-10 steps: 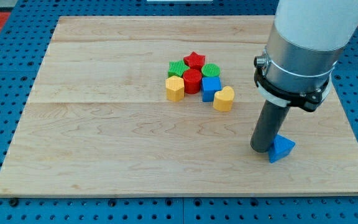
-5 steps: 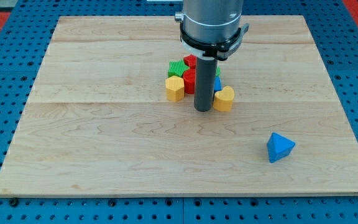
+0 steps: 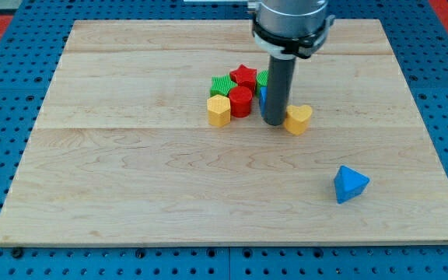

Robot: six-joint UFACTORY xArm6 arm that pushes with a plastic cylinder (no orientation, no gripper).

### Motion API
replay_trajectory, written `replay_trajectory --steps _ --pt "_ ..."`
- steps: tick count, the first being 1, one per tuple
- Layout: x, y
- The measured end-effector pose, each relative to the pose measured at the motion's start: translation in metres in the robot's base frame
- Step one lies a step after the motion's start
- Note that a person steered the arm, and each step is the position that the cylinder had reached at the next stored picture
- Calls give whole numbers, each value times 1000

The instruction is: Move the yellow heart towards the center right

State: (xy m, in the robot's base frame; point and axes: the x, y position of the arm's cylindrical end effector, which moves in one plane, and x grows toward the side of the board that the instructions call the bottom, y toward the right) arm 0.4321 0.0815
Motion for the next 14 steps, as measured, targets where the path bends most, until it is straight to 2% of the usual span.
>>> replay_trajectory --steps 2,3,5,8,9,11,12,13,14 --pt "43 65" --pt "61 77" --pt "24 13" --pt "-16 16" --pt "4 25" --pt "2 68" --pt "49 74" --pt "28 77" --pt "-22 77"
